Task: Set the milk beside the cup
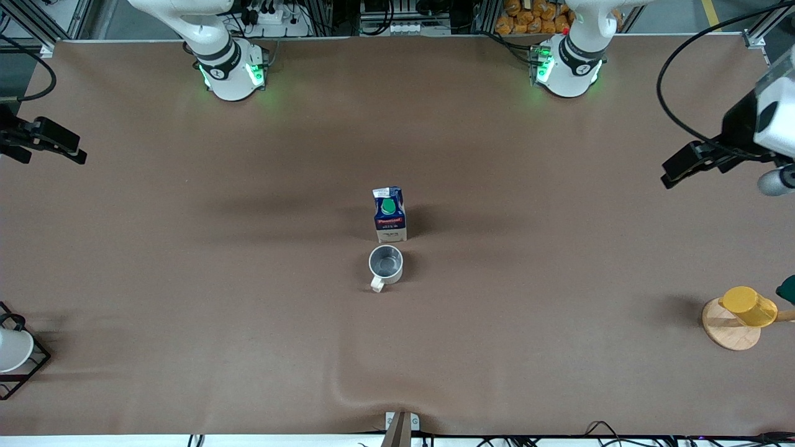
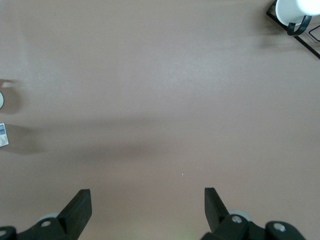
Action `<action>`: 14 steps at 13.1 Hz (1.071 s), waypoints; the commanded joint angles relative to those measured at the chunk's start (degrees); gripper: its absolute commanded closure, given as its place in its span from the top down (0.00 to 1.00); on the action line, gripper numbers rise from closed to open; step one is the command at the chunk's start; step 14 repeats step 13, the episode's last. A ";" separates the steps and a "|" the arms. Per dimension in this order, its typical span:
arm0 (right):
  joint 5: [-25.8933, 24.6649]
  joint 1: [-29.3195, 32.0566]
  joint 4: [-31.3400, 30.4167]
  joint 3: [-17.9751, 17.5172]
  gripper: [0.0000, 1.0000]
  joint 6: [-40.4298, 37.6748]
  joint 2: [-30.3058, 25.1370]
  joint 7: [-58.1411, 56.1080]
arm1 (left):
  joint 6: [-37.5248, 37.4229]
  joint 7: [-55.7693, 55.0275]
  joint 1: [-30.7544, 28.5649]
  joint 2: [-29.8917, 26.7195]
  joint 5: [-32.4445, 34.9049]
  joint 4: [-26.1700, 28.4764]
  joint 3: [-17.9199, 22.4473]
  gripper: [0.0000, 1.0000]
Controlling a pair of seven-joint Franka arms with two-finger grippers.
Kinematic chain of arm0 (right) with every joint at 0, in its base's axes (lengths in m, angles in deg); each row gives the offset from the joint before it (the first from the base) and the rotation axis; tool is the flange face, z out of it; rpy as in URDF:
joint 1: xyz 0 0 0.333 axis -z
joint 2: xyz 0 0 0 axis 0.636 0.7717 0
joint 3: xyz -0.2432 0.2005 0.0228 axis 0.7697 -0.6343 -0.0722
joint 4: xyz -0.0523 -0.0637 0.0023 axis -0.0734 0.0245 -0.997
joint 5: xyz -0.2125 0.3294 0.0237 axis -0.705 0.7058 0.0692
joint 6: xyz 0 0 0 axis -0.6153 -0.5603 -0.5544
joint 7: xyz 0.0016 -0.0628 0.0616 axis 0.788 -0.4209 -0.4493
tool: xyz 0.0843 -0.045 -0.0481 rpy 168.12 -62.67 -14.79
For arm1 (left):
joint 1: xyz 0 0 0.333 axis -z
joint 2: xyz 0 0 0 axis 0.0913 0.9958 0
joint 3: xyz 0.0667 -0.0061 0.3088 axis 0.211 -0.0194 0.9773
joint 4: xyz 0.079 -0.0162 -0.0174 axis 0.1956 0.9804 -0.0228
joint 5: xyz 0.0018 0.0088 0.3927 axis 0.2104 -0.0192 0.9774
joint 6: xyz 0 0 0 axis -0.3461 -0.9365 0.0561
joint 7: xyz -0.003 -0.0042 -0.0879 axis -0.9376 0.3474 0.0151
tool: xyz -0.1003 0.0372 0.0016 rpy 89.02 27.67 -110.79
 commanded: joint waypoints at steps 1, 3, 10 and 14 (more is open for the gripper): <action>-0.29 0.28 0.67 -0.14 1.00 -0.48 -0.17 0.44 | 1.71 2.55 0.41 -4.40 -0.88 5.78 0.07 1.00; -0.29 0.28 0.67 -0.14 1.00 -0.39 -0.17 0.44 | 1.45 6.66 3.92 -4.57 0.62 6.05 4.45 1.00; -0.29 0.28 0.67 -0.14 1.00 -0.21 -0.08 0.44 | 1.19 19.87 6.83 -3.96 0.62 4.56 11.77 1.00; -0.46 -0.07 0.76 -0.14 1.00 -0.47 0.36 0.44 | 1.18 19.78 6.83 -4.05 0.71 4.47 11.68 1.00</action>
